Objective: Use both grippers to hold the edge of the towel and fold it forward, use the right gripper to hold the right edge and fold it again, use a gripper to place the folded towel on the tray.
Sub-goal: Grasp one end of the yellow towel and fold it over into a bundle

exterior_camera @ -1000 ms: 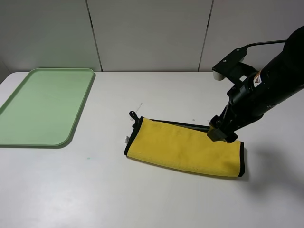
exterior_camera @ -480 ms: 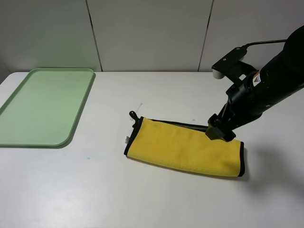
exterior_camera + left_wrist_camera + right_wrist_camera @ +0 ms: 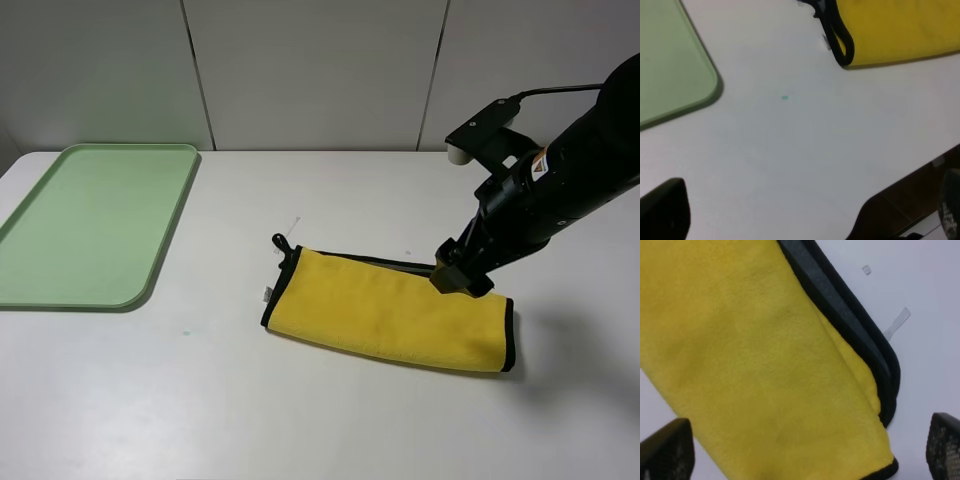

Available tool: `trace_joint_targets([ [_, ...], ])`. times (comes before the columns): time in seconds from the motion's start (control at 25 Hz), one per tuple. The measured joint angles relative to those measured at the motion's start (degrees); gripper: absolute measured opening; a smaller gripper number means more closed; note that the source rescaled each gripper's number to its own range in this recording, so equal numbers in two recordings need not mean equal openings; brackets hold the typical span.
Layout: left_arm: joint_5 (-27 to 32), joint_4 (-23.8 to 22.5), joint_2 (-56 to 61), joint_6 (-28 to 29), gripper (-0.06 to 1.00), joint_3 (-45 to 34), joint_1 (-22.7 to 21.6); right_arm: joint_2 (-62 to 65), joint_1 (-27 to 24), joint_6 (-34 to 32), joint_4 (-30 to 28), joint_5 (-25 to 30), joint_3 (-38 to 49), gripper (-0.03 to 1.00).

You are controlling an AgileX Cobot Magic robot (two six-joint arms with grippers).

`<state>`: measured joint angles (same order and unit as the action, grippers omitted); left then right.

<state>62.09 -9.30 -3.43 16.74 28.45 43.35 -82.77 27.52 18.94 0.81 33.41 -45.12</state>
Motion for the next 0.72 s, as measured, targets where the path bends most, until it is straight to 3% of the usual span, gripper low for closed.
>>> trace_joint_targets([
  [0.16,-0.1,0.1,0.0,0.0,1.0,0.0,-0.8,0.0,0.0,-1.5,0.8,-0.1,0.0,1.0],
  [0.24,-0.2,0.1,0.0,0.0,1.0,0.0,-3.5,0.0,0.0,-2.4,0.9,-0.1,0.0,1.0],
  [0.44,-0.2,0.1,0.0,0.0,1.0,0.0,-14.4,0.0,0.0,-5.2,1.0,-0.1,0.0,1.0],
  [0.72,-0.2,0.1,0.0,0.0,1.0,0.0,-31.9,0.0,0.0,-17.8,1.1,0.6,0.0,1.0],
])
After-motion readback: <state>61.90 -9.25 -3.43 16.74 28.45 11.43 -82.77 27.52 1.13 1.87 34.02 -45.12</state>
